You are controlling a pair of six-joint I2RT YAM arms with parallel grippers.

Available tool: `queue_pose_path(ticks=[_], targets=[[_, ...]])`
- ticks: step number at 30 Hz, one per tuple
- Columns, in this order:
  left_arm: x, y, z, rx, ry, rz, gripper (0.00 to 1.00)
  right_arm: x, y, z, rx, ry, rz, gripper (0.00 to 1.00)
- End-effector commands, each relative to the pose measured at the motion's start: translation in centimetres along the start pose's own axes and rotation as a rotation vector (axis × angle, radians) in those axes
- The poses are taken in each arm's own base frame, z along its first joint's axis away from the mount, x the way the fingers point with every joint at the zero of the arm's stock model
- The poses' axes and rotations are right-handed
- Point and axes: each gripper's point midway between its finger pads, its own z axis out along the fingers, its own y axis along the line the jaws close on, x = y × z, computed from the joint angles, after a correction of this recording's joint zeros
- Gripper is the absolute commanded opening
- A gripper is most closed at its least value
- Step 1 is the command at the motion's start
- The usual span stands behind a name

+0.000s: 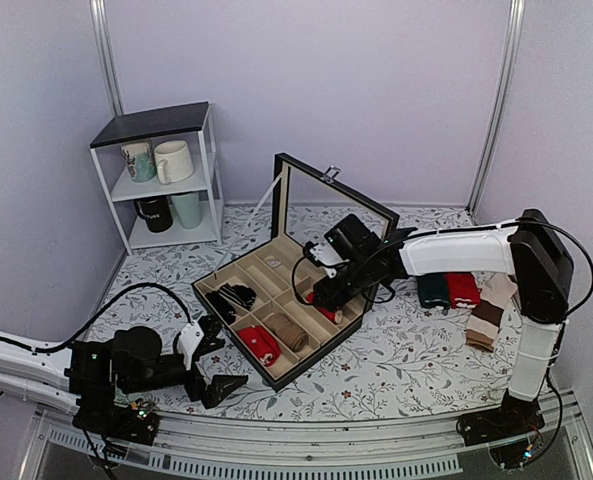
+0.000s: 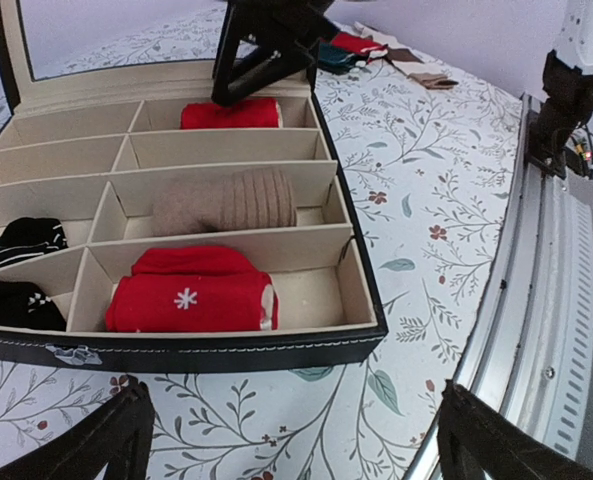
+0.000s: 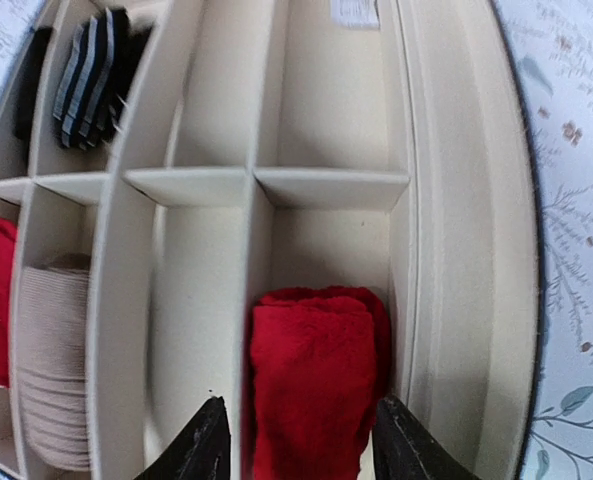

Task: Roll the socks
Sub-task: Place the sock in the storage box, then reset both arms

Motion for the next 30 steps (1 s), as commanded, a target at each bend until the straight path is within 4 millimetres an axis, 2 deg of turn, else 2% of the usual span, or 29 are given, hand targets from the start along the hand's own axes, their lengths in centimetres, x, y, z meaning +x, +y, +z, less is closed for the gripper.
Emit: queue_pose_path(ticks=[1,6,12,16,20,24,27,28,29,30], targets=[[-0.1,0.6,0.1,-0.022,-0.012,-0.004,1.00,-4.0,1.0,-5.3,-0.035,-0.154,-0.001,0.50],[-0.1,1.2,0.0,-0.054,-0.015,-0.018,0.99,-4.8,2.1,-7.0,-0.075,-0.194,-0.020,0.51],[0.0,1.9,0.2,-0.098,-0.004,-0.033,0.99,-4.2,6.7,-8.1,-0.130,-0.204,-0.129,0.54],[0.3,1.9,0.6,-0.113,0.025,-0.031,1.00,-3.7,7.5,-9.9,-0.128,-0.243,-0.091,0.55],[0.4,2.3,0.8,-0.142,0.041,-0.029,1.00,-1.7,7.5,-10.9,-0.139,-0.250,-0.026,0.58],[0.3,2.8,0.8,-0.166,0.041,-0.040,1.00,1.1,6.8,-11.3,-0.132,-0.219,0.032,0.69],[0.3,3.2,0.7,-0.183,0.040,-0.054,1.00,2.9,5.9,-12.3,-0.121,-0.239,0.093,0.80],[0.3,3.3,0.6,-0.186,0.037,-0.059,0.99,3.4,5.5,-12.8,-0.114,-0.257,0.120,0.87],[0.3,3.3,0.6,-0.187,0.036,-0.063,0.99,4.3,4.9,-13.2,-0.103,-0.270,0.142,0.99],[0.3,3.5,0.5,-0.193,0.034,-0.068,0.99,5.3,4.2,-13.5,-0.083,-0.279,0.182,1.00]])
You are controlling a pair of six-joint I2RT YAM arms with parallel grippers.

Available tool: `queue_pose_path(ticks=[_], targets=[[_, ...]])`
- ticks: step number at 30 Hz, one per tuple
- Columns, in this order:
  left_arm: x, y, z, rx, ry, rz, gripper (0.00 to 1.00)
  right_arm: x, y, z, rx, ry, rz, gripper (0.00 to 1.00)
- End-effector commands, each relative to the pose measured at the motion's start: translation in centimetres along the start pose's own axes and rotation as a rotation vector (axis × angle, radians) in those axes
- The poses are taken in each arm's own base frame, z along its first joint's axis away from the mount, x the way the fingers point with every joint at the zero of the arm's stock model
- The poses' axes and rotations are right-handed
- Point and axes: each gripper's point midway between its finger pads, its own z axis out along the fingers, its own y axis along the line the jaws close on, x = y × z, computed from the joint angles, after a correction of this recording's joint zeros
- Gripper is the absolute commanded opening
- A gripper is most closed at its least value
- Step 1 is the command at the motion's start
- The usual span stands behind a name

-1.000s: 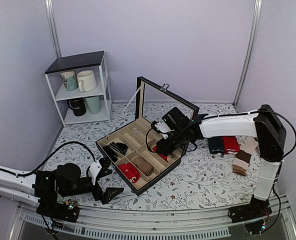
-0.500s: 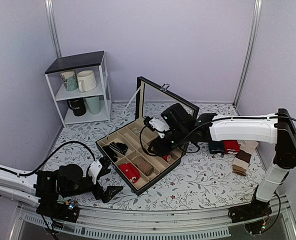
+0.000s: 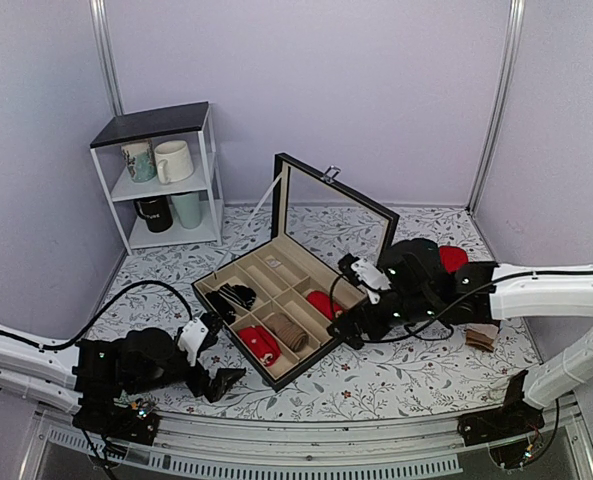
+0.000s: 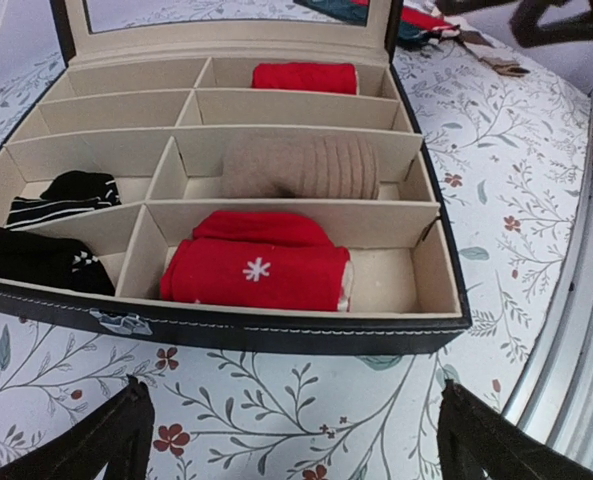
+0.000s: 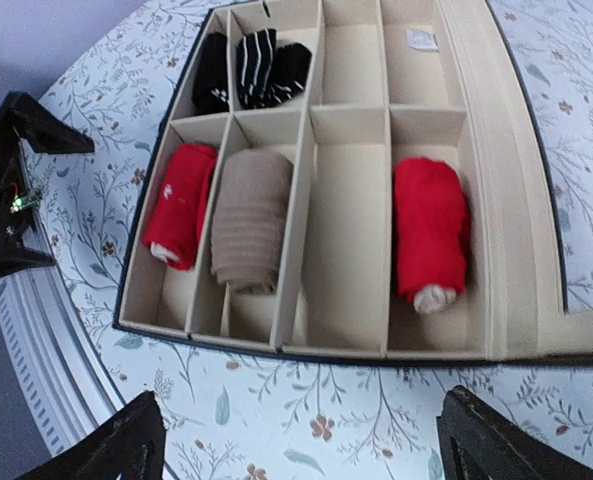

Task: Roll the socks
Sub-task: Reset both arms

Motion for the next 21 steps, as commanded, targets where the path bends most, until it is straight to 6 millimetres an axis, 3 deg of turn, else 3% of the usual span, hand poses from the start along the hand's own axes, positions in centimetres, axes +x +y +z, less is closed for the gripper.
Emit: queue_pose_path(ticks=[1,5,11,16,21], targets=[[-1.4,1.2,-0.3,-0.048,-0.035,-0.051,0.99,1.3,-2.1,-3.5,0.066,-0.116,0.147,1.00],[-1.6,1.9,-0.5,-0.067,-0.050,-0.079,1.00,4.5,-4.4,-5.4,0.112,-0.183,0.284,1.00],[-1.6,2.0,-0.7,-0.055,-0.059,-0.096,0.99,6.2,-6.2,-7.5,0.138,-0.275,0.464,1.00],[-1.4,2.0,-0.5,-0.056,-0.050,-0.090,1.00,7.7,-8.7,-7.3,0.272,-0.274,0.585,1.00],[-1.2,2.0,-0.2,-0.062,-0.036,-0.085,1.00,8.4,-9.6,-6.2,0.350,-0.225,0.570,1.00]])
